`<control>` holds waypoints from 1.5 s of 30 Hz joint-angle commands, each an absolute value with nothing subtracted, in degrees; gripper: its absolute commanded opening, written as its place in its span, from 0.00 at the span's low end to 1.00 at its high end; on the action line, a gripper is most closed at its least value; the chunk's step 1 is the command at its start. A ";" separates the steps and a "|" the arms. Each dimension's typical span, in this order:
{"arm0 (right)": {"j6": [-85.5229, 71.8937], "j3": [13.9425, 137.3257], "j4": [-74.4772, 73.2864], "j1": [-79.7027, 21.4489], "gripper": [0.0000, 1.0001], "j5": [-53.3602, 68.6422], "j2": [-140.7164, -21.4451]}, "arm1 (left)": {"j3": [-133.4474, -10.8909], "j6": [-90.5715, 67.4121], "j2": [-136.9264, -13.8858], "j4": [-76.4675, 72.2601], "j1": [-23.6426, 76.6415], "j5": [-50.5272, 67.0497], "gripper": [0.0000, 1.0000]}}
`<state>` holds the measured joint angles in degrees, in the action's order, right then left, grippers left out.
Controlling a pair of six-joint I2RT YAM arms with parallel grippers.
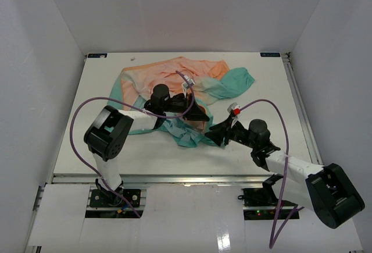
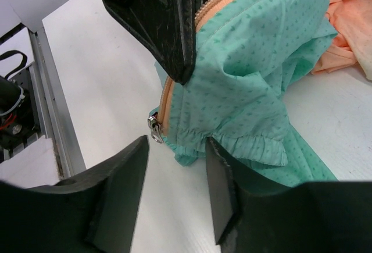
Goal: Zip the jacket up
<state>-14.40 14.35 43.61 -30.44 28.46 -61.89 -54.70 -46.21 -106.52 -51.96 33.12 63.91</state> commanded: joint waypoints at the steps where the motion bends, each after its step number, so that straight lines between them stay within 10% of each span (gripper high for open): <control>1: -12.75 15.48 48.74 -30.23 0.47 31.76 -64.26 | -55.99 -47.23 -106.00 -55.46 33.13 66.44 0.00; 24: -10.35 15.94 46.98 -29.98 0.69 26.80 -62.72 | -55.87 -56.41 -109.92 -69.05 33.03 70.14 0.00; 45: -11.74 15.73 56.42 -29.27 0.41 37.19 -68.38 | -56.94 -59.08 -110.64 -70.80 32.43 70.15 0.00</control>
<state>-11.68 14.40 51.92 -29.58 35.08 -68.31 -55.24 -59.82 -113.14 -69.80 32.73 70.06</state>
